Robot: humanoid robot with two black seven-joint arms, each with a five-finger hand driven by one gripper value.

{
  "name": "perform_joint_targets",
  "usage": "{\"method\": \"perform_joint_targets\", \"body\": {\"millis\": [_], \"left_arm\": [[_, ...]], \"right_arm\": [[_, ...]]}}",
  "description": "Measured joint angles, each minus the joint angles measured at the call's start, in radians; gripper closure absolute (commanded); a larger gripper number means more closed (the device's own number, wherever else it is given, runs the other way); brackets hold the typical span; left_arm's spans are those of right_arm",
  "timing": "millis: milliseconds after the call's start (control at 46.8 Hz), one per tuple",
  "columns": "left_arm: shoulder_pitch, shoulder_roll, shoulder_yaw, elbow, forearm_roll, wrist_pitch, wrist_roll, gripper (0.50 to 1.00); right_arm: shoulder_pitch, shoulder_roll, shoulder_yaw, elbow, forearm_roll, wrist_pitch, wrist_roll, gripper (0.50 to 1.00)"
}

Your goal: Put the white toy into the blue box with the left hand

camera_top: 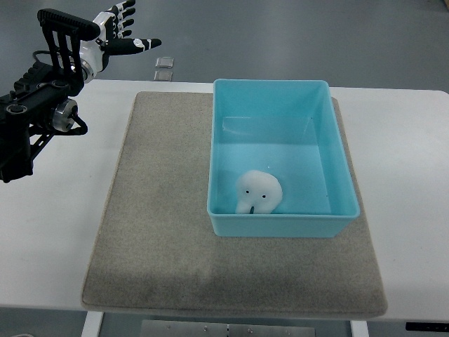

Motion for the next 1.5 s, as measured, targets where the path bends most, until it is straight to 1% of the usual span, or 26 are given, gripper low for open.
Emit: {"method": "perform_joint_targets", "body": {"millis": [85,256,321,406,491,577,620,791,1004,1496], "left_arm": [[0.0,-0.021,-0.006,0.016,-0.09,-0.001,0.005,0.508],[-0.001,-0.034,-0.016,0.06,-0.292,-0.038,0.052,0.508],[0.002,-0.036,-0.018,0.064,-0.335,-0.085,0.054,0.508],[0.011,-0.041,-0.024,0.078,-0.378,-0.182,0.049,0.508],[0.019,-0.059,-0.059,0.126,-0.412,-0.277,0.042,0.508],[0.022,-0.085,-0.092,0.181,-0.42,-0.344,0.041,0.508],[0.023,-0.088,-0.103,0.198,-0.42,-0.359,0.04,0.508],[0.024,-0.09,-0.17,0.217,-0.423,-0.366,0.012,0.508],[0.057,-0.108,-0.271,0.248,-0.456,-0.368,0.008,0.508],[0.09,-0.119,-0.266,0.245,-0.445,-0.365,0.008,0.508]], "right_arm": [[0.0,0.0,0.0,0.0,0.0,0.0,0.0,0.564],[0.0,0.0,0.0,0.0,0.0,0.0,0.0,0.564],[0.0,0.0,0.0,0.0,0.0,0.0,0.0,0.564],[0.0,0.0,0.0,0.0,0.0,0.0,0.0,0.564],[0.0,0.0,0.0,0.0,0.0,0.0,0.0,0.564],[0.0,0.0,0.0,0.0,0.0,0.0,0.0,0.564],[0.0,0.0,0.0,0.0,0.0,0.0,0.0,0.564],[0.0,0.0,0.0,0.0,0.0,0.0,0.0,0.564],[0.0,0.0,0.0,0.0,0.0,0.0,0.0,0.564],[0.0,0.0,0.0,0.0,0.0,0.0,0.0,0.564]]}}
